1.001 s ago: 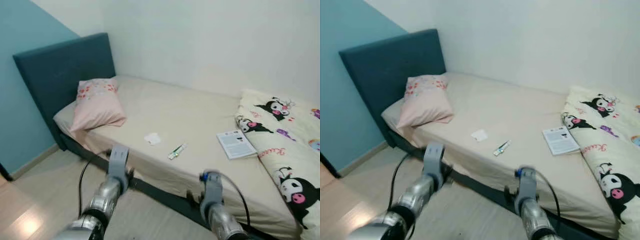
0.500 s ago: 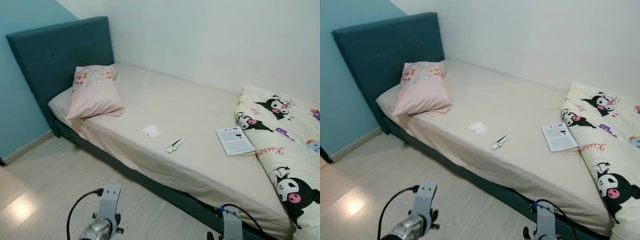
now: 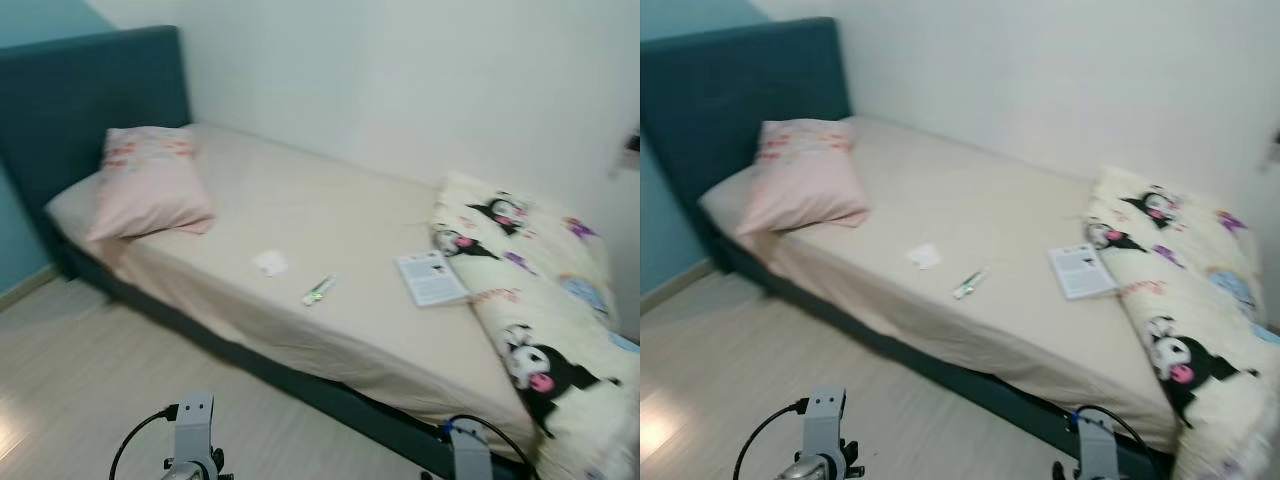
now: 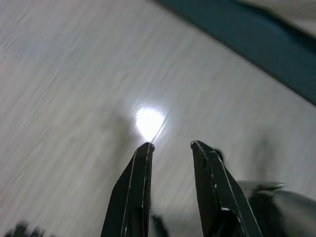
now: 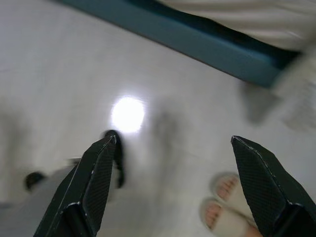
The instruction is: Clean up the room
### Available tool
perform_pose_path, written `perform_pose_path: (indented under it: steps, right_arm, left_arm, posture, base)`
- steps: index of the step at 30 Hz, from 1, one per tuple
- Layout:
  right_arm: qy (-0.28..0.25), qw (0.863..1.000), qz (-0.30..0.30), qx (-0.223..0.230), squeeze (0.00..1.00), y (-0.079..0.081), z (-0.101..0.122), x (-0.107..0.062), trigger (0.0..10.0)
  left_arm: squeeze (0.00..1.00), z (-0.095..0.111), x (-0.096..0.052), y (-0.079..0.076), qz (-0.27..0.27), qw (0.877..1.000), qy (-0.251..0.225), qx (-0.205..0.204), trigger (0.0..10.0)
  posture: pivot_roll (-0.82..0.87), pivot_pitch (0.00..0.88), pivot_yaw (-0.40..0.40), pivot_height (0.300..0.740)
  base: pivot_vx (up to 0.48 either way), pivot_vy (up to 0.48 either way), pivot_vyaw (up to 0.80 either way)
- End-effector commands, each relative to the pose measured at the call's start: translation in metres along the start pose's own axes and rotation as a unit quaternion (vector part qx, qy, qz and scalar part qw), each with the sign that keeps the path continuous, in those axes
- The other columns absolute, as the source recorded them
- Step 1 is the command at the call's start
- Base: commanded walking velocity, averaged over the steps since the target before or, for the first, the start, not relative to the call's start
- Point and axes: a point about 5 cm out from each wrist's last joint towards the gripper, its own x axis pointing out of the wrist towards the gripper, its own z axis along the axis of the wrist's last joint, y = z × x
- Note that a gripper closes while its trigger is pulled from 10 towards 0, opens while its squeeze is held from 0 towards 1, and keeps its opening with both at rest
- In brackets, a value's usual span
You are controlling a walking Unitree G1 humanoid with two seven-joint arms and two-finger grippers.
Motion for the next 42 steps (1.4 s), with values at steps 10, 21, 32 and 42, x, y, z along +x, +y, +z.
perform_pose_path:
  steps: [10, 21, 32, 42]
  right_arm:
    - [-0.048, 0.993, 0.079, -0.071, 0.00, 0.016, 0.029, 0.002, 10.0]
    - [-0.041, 0.991, 0.097, -0.085, 0.00, 0.022, 0.021, 0.002, 10.0]
    - [-0.031, 0.989, 0.103, -0.099, 0.00, 0.023, 0.012, 0.001, 10.0]
    - [-0.030, 0.989, 0.106, -0.097, 0.00, 0.022, 0.007, 0.000, 10.0]
  left_arm:
    - [0.00, 0.006, -0.001, 0.019, 0.031, 0.999, -0.018, -0.037, 10.0]
    - [0.00, 0.007, 0.000, 0.010, 0.011, 1.000, -0.021, -0.020, 10.0]
    - [0.00, 0.009, 0.000, 0.009, 0.001, 1.000, -0.019, -0.001, 10.0]
    - [0.00, 0.011, 0.001, 0.010, -0.001, 1.000, -0.022, 0.003, 10.0]
  posture:
    - [0.08, 0.000, -0.098, 0.740]
    - [0.08, 0.000, -0.080, 0.740]
    - [0.07, 0.000, -0.057, 0.740]
    - [0.07, 0.000, -0.049, 0.740]
  base:
    - [0.217, 0.000, 0.13]
    - [0.351, 0.000, 0.69]
    - [0.341, 0.000, 0.69]
    - [0.363, 0.000, 0.69]
